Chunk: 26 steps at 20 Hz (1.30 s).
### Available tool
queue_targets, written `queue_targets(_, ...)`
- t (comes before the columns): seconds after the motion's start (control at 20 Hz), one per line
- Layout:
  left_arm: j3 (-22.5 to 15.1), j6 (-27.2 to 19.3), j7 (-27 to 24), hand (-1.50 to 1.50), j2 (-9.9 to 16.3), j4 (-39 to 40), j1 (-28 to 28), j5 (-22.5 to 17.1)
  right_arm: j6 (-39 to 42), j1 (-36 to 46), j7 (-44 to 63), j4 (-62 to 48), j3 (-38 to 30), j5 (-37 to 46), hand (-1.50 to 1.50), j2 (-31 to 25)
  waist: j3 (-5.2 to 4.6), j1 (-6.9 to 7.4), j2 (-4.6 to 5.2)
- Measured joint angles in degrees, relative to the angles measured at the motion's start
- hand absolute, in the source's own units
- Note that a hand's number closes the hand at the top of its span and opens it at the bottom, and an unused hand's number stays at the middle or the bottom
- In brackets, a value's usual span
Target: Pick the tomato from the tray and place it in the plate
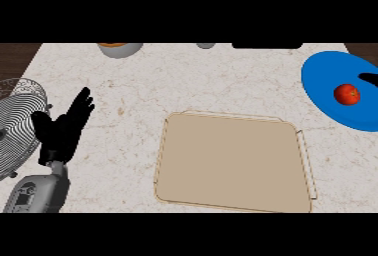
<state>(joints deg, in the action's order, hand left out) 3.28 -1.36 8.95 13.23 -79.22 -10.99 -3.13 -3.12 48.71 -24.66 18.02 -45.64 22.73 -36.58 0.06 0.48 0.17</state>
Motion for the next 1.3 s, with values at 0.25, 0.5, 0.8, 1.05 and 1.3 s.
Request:
queue_targets(0.25,-0.38,0.33,-0.38,0.00,-0.61,-0.77,1.09,0.52,5.70,-2.71,-1.87,-0.59,-0.62,-3.54,-1.50,-2.73,0.02,0.34,0.14)
queue_targets(0.5,-0.45,0.29,0.76,0.00,-1.00,-2.10,1.56,0.86,7.83,-6.37,-5.93,-1.21,-0.62,-5.83,-1.50,-4.38,0.04,0.56,0.21)
queue_targets(0.8,0.01,0.57,0.74,0.00,-1.23,-1.83,0.91,1.08,8.97,-8.88,-7.91,-2.90,-0.39,-7.63,-1.50,-7.46,0.09,0.71,0.32)
queue_targets(1.05,0.41,0.95,1.00,0.00,-1.05,-1.29,0.09,1.31,9.45,-10.74,-9.46,-4.29,0.10,-8.39,-1.50,-9.42,0.10,0.81,0.39)
queue_targets(1.3,0.23,0.82,2.52,0.00,-1.54,-2.69,0.18,1.39,9.68,-12.49,-8.97,-5.32,1.02,-8.56,-1.50,-11.39,0.12,0.85,0.36)
